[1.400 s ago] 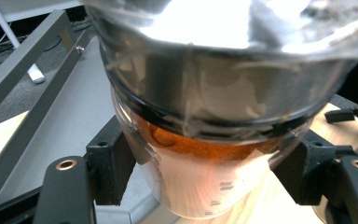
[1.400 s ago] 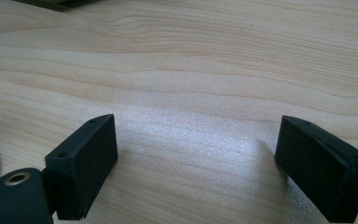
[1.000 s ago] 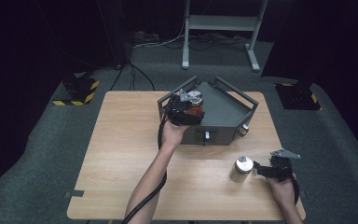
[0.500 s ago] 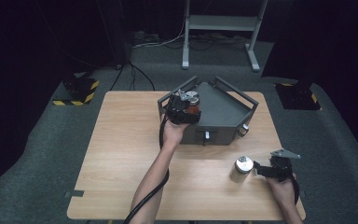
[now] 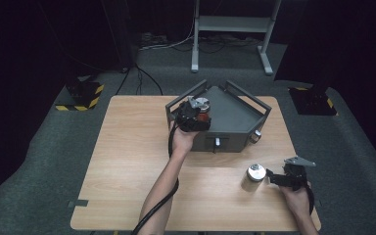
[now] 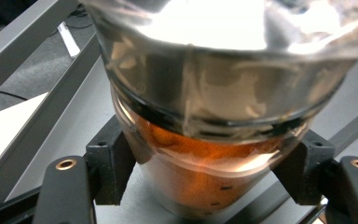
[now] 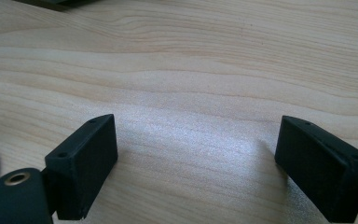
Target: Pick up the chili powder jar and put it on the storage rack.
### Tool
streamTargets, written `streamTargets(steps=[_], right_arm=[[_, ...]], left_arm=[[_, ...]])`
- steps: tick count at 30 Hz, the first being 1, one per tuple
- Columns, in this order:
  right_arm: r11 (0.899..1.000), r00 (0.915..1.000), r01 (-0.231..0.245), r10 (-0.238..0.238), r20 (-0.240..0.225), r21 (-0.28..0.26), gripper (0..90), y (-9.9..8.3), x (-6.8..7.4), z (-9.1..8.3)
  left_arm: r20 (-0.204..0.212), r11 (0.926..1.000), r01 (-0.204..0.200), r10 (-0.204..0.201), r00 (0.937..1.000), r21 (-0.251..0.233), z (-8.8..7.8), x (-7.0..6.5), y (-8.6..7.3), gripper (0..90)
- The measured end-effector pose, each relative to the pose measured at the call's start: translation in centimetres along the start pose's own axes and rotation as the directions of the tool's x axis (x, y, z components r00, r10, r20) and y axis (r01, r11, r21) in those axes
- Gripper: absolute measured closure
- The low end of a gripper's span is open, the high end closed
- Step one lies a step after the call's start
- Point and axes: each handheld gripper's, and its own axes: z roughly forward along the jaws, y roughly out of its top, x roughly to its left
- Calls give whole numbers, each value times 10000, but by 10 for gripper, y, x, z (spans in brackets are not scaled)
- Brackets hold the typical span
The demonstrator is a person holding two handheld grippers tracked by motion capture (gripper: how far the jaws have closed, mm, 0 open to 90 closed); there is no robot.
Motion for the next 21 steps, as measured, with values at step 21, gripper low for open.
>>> streamTargets(steps=[21], right_arm=[[10000, 10000, -2, 2, 1, 1, 128, 0, 0, 0]], left_arm=[[-37, 9968, 328, -331, 9994, -733, -8, 1, -20, 106]])
